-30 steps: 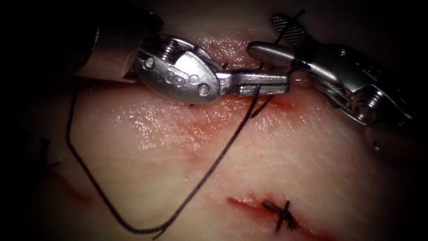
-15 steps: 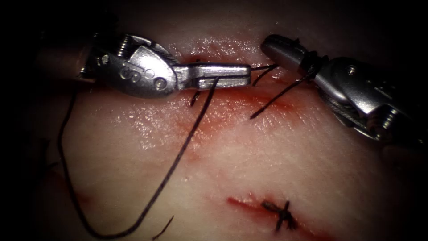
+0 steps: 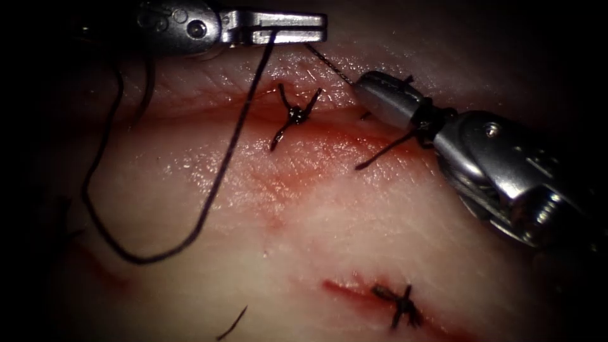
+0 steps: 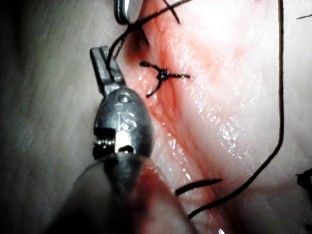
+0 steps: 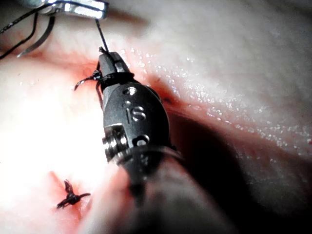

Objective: Wound Closure

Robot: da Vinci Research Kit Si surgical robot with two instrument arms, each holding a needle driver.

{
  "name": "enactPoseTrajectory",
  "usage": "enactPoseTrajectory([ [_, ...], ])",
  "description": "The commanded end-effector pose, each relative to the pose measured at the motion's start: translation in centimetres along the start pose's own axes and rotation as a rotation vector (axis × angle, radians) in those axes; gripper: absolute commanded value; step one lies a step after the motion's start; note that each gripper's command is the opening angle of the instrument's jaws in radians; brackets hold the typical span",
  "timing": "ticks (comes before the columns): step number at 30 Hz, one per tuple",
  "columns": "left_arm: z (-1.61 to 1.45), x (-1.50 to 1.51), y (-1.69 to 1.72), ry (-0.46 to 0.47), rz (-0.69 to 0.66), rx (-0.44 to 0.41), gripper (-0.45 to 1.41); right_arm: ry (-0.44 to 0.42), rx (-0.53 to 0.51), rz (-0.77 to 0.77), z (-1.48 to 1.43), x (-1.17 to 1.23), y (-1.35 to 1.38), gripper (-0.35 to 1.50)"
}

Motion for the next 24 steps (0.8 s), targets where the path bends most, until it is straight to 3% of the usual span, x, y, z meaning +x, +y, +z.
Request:
enactPoseTrajectory([
  [1,0.09,-0.07,-0.13,-0.003,-0.008,0.006,-0.45,-0.023,0.019,0.075,0.12,-0.08,-0.04,-0.35],
  [4,0.12,-0.11,-0.29,-0.01,-0.02,0.014,-0.45,-0.043,0.05,0.248,0.12,-0.15,-0.04,-0.35],
  [8,0.11,-0.15,-0.47,-0.012,-0.03,0.021,-0.45,-0.069,0.071,0.31,0.12,-0.2,-0.06,-0.35],
  [16,-0.21,-0.21,-0.98,-0.051,-0.058,0.043,-0.45,-0.1,0.077,0.325,0.05,-0.25,-0.08,-0.35],
  [21,-0.5,-0.4,-1.22,-0.058,-0.077,0.076,-0.45,-0.105,0.067,0.323,-0.02,-0.26,-0.06,-0.35],
  [24,-0.55,-0.57,-1.32,-0.067,-0.103,0.079,-0.45,-0.09,0.072,0.199,-0.06,-0.27,-0.07,-0.35],
])
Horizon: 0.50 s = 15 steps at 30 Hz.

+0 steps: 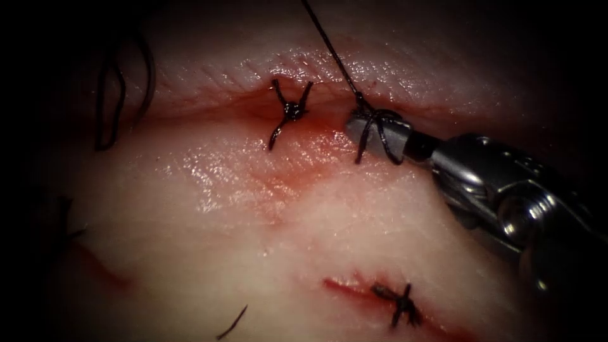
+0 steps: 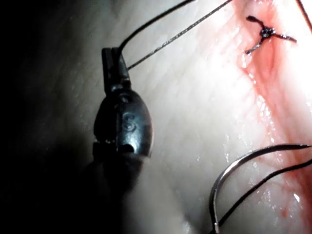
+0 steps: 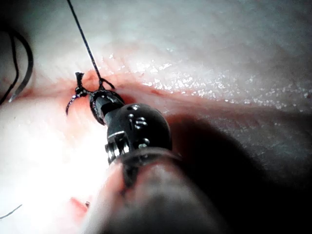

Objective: Wound Closure

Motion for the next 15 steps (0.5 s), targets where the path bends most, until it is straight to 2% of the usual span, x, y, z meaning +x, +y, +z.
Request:
enactPoseTrajectory([
  [1,0.09,-0.07,-0.07,0.0,-0.001,0.002,-0.45,0.014,0.002,-0.083,0.07,-0.02,-0.01,-0.35],
  [5,0.12,-0.19,-0.1,-0.004,-0.014,0.008,-0.45,0.052,-0.001,-0.304,0.04,-0.03,-0.05,-0.35],
  [8,0.16,-0.29,-0.11,-0.009,-0.033,0.015,-0.45,0.075,0.006,-0.406,0.01,-0.01,-0.09,-0.35],
  [12,0.26,-0.37,-0.01,-0.011,-0.039,0.025,-0.45,0.085,0.007,-0.431,0.02,0.01,-0.12,-0.35],
  [15,0.32,-0.37,-0.06,-0.01,-0.043,0.029,-0.45,0.113,0.024,-0.535,0.01,0.03,-0.13,-0.35],
])
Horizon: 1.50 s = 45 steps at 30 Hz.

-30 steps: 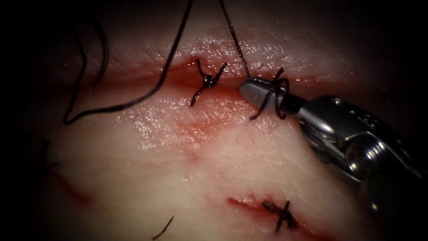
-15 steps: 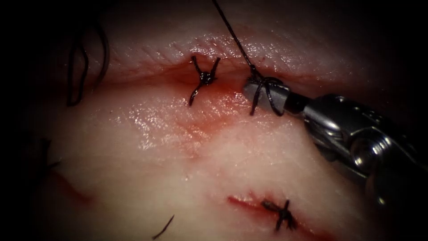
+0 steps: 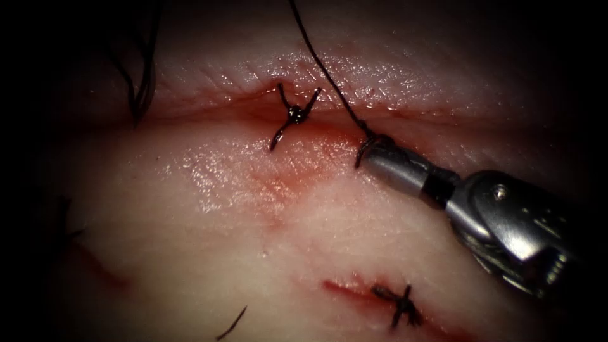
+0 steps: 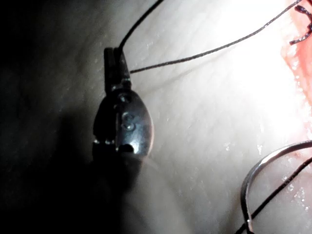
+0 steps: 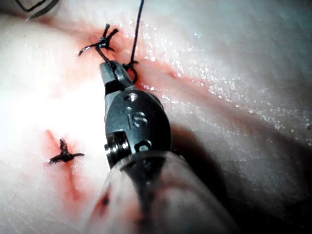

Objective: Wound Closure

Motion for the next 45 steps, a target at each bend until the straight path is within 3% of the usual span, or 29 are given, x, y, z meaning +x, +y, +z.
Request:
enactPoseTrajectory([
  [1,0.1,-0.01,-0.09,0.0,-0.002,0.003,-0.45,0.009,0.013,-0.029,0.1,-0.02,0.01,-0.35],
  [5,0.17,0.03,-0.24,0.008,-0.016,0.034,-0.45,0.044,0.064,-0.129,0.14,0.02,-0.08,-0.35],
  [9,0.23,0.08,-0.37,0.029,0.005,0.09,-0.45,0.013,0.114,-0.235,0.17,0.07,-0.29,-0.35],
  [18,0.32,0.13,-0.47,0.048,0.048,0.137,-0.45,-0.022,0.142,-0.334,0.19,0.05,-0.41,-0.35],
  [24,0.46,0.13,-0.62,0.033,0.107,0.229,-0.45,-0.036,0.157,-0.38,0.17,-0.02,-0.46,-0.35],
  [36,0.59,0.1,-0.94,-0.023,0.087,0.304,-0.45,-0.127,0.221,-0.473,0.05,-0.46,-0.72,-0.35],
  [45,0.65,-0.03,-1.32,-0.073,0.066,0.346,-0.45,-0.156,0.24,-0.495,0.04,-0.56,-0.78,-0.35],
])
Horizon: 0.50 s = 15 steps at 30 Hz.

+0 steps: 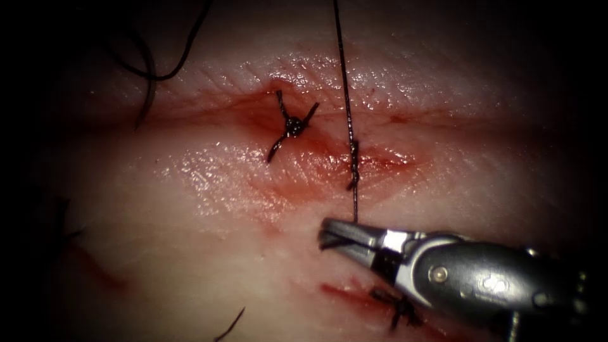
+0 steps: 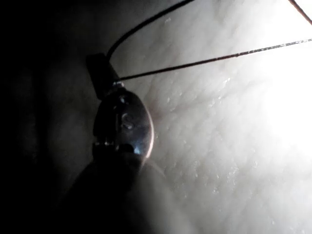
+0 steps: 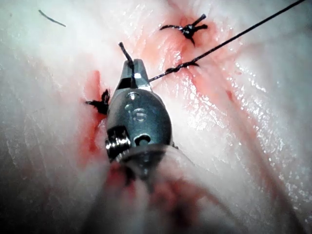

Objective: Wound Closure

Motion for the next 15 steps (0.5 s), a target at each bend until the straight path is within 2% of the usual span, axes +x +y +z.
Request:
enactPoseTrajectory([
  [1,0.11,-0.02,-0.04,0.0,0.001,0.004,-0.45,0.001,0.004,-0.003,0.09,0.0,-0.01,-0.35],
  [8,0.18,-0.08,-0.11,-0.012,0.011,0.014,-0.45,-0.007,0.014,-0.007,0.1,0.0,-0.05,-0.35],
  [15,0.1,0.0,0.11,0.012,0.022,0.003,-0.45,0.024,-0.024,0.009,0.02,0.09,0.09,-0.35],
])
